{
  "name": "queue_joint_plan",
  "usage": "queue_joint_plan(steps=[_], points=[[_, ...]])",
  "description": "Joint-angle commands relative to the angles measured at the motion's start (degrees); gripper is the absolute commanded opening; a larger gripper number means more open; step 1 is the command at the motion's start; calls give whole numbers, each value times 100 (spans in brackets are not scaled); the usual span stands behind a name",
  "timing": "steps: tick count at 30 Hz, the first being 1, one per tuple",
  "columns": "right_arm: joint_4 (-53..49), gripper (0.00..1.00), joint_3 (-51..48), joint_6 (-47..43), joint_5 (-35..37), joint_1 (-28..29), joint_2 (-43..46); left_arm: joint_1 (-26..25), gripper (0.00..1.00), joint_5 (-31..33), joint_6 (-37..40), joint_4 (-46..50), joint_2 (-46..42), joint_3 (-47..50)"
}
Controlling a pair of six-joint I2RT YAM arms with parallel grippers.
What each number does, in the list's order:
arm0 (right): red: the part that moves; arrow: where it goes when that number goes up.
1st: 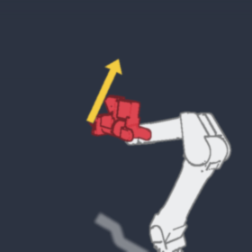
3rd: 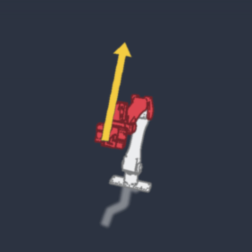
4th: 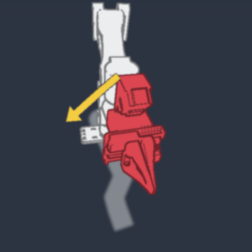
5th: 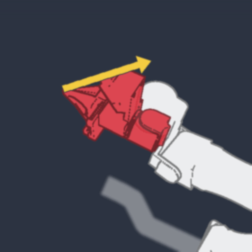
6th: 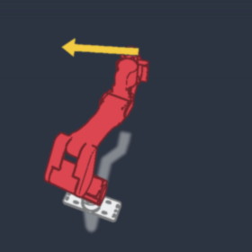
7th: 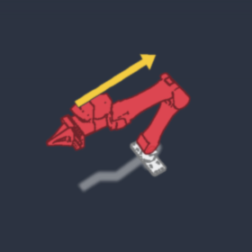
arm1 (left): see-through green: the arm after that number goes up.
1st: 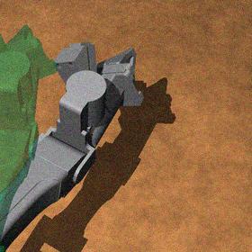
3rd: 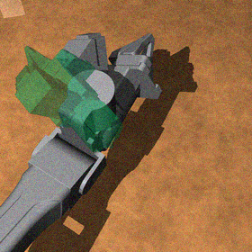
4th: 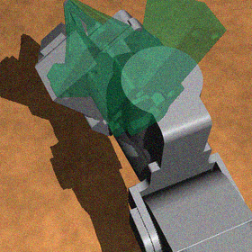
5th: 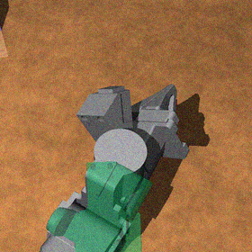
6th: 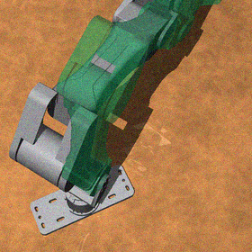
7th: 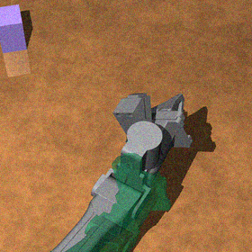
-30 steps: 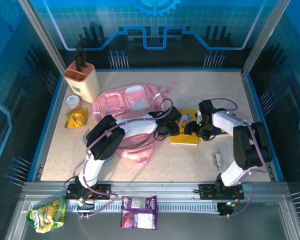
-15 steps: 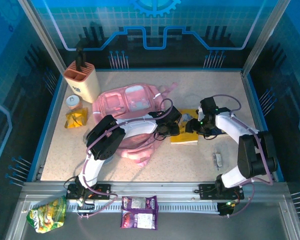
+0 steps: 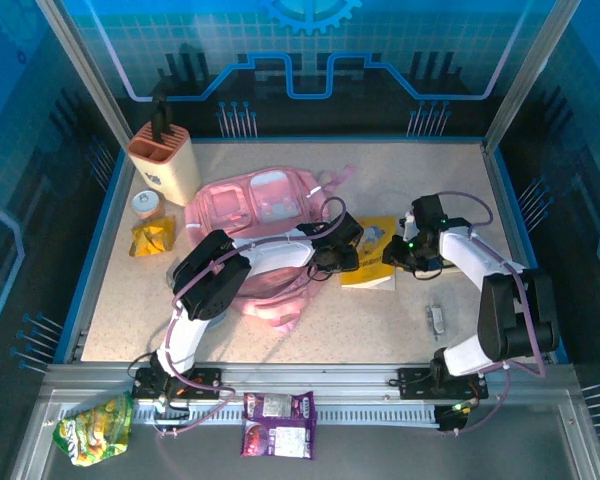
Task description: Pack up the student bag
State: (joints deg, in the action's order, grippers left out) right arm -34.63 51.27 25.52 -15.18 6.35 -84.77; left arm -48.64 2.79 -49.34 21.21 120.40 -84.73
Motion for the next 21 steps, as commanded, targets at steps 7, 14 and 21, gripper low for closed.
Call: queue_joint_plan(steps=[7, 14, 21], points=[[343, 0, -206, 242, -1054, -235, 405, -84, 39, -147, 191, 335, 169, -219], [325, 0, -167, 548, -1298, -536, 1280, 41, 53, -361, 61, -167, -921, 211], [-155, 0, 469, 616, -1956, -784, 1840, 517, 66, -887, -492, -1167, -2443, 1464]])
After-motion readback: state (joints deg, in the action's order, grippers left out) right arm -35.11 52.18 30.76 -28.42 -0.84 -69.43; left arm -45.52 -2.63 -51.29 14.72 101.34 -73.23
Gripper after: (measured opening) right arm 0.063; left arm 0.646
